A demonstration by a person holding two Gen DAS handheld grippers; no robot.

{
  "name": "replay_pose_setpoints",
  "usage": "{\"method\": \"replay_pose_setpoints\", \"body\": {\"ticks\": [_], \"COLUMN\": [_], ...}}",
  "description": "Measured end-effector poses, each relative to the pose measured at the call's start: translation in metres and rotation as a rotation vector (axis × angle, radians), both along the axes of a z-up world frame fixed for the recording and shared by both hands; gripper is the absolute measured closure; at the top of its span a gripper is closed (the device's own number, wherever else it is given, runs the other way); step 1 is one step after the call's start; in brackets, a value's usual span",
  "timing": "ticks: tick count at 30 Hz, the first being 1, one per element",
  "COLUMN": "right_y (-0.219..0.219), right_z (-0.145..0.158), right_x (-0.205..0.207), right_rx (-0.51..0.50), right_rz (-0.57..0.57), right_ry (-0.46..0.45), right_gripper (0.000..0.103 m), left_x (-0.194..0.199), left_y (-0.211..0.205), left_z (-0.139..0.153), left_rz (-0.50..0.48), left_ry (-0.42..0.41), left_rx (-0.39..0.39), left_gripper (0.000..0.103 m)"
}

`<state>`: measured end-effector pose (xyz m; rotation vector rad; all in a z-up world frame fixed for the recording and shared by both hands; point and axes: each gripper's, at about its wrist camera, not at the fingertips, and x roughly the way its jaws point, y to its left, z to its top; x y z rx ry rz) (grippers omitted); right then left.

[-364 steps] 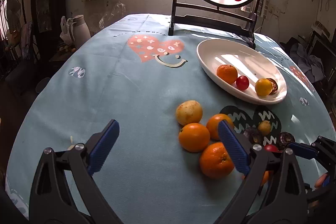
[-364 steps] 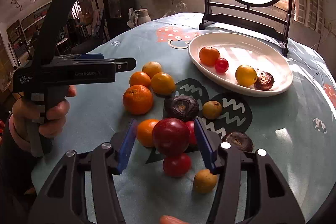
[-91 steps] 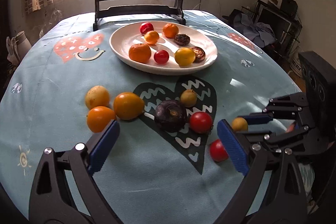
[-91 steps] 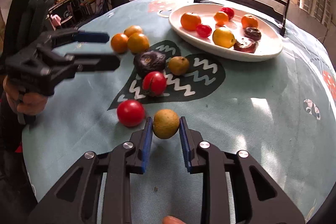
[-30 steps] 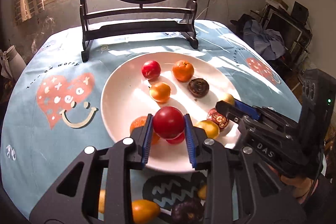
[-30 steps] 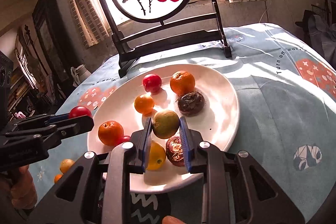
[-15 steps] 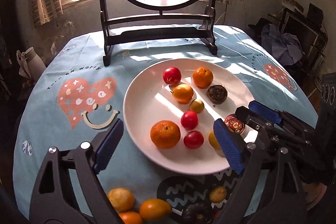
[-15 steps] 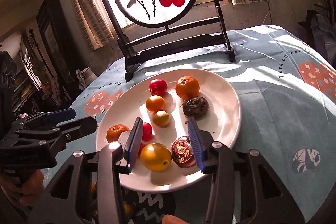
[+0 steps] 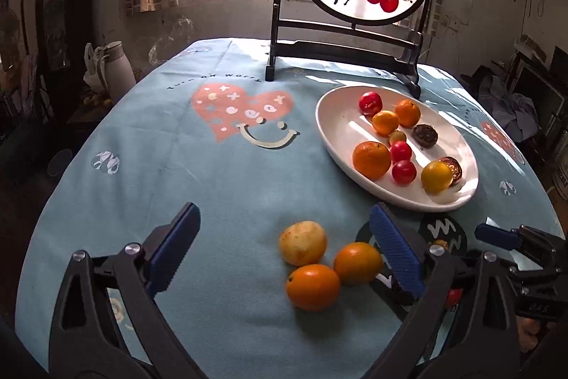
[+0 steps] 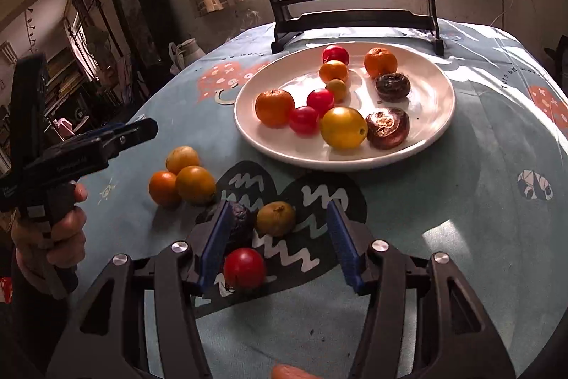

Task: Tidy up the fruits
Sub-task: 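Grasp a red tomato with the right tool while the left tool moves toward an orange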

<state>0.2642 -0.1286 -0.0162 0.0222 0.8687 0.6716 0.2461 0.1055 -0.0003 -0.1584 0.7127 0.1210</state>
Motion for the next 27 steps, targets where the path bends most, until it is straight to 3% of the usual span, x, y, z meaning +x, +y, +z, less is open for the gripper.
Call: {"method": "replay_pose_setpoints", "body": {"ticks": [3,8,18,27], "right_y": [0.004,0.02,0.027,0.031], "right_z": [-0.002,-0.008,-0.018,-0.022], "right_x": [-0.01,-0.022,-0.027,-0.029], "right_rx": [-0.026,-0.111,-0.151,-0.173], "right_rz": [0.025,0.095,0.133,0.14], "right_ry": [0.023,0.017,0.02,-0.002], "right_gripper": [0.047,0.047,0.057,0.063], "left_x": [-0.003,-0.004,-0.002,-0.002], "left_y": [0.018,0.027,0.015,0.013], "left_z": [0.002,0.002,0.0,-0.001], "left_rz": [0.04,0.084,0.051,0.047], "left_ry": [0.0,0.001,0.017,0.024], "left_rx": [-0.08,-0.108,-0.055,-0.053], "left_gripper": [0.005,0.005,0.005,0.005]}}
